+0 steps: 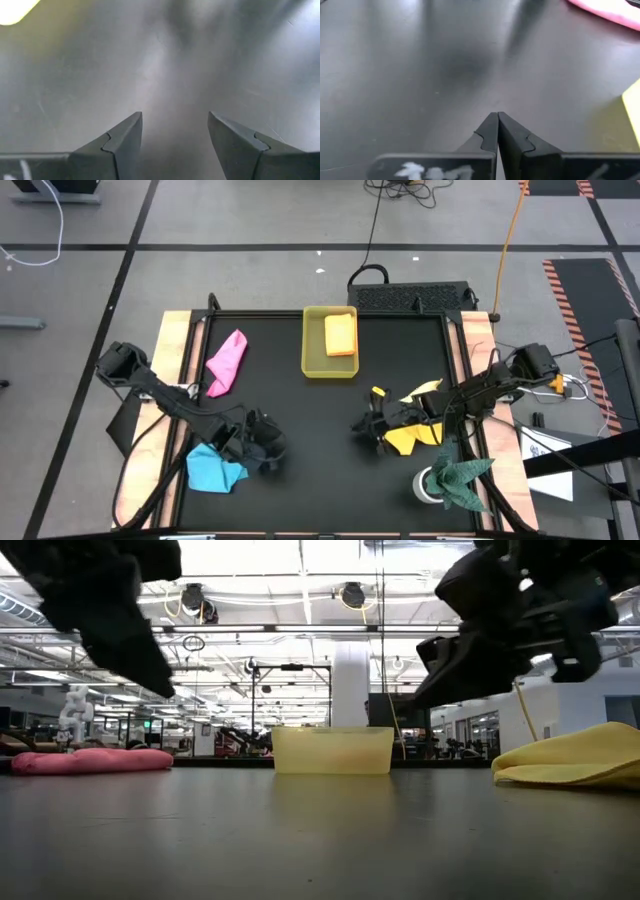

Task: Fold microfiber towels
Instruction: Fold the blue towel

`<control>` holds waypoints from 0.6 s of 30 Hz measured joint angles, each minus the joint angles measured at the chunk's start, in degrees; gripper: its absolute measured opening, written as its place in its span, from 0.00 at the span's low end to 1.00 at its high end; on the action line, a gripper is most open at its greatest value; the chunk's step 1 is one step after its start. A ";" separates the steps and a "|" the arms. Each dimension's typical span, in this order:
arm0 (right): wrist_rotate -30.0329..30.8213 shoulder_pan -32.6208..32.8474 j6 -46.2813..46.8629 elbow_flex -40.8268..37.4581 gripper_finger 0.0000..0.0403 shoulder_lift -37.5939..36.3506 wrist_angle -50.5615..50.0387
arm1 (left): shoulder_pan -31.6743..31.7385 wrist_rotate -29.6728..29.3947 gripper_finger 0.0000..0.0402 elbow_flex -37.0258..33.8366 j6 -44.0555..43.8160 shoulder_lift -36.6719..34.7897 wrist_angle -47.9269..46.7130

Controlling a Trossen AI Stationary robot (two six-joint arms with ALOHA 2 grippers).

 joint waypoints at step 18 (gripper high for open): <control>0.00 1.46 1.57 -1.03 0.00 0.01 0.24 | -7.57 29.88 0.57 0.00 -23.57 -0.31 -21.05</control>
